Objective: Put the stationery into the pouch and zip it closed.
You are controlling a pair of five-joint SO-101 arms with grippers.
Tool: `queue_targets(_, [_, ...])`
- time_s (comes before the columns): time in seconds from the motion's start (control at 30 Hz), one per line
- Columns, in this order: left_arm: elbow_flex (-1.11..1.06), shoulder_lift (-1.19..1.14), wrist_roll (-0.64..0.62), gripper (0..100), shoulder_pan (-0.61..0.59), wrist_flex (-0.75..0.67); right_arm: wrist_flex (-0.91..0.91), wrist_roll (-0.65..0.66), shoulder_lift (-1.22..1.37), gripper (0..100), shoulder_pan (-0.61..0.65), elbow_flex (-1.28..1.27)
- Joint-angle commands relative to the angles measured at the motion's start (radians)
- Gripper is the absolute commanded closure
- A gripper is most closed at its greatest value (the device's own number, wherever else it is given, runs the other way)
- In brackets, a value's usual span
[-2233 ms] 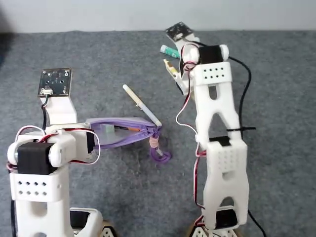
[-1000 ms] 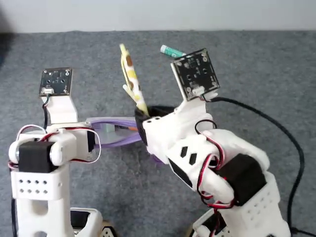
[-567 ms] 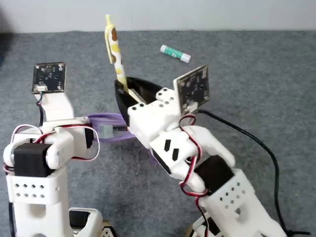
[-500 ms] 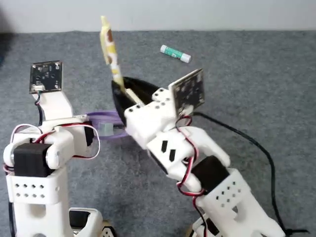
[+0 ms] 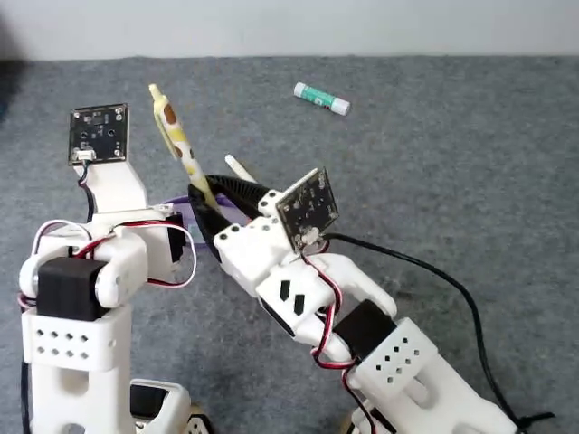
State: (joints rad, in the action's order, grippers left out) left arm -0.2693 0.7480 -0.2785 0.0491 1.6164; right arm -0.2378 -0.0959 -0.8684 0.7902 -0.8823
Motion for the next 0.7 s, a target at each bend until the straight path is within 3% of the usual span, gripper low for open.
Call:
queue_targets(0.0, [0.059, 0.003, -0.011, 99, 0.005, -0.028, 0.028, 0.049, -0.005, 98.8, -0.042, -0.041])
queue_targets(0.13, [0.059, 0.003, -0.011, 99, 0.005, -0.028, -0.022, 0.081, -0.018, 91.2, -0.071, -0.037])
queue_targets(0.3, [0.059, 0.002, -0.011, 99, 0.005, -0.028, -0.257, 0.051, -0.105, 79.9, -0.07, 0.003])
queue_targets(0.67, [0.054, 0.0, -0.011, 99, 0.005, -0.058, -0.501, 0.052, -0.352, 88.9, -0.07, 0.015])
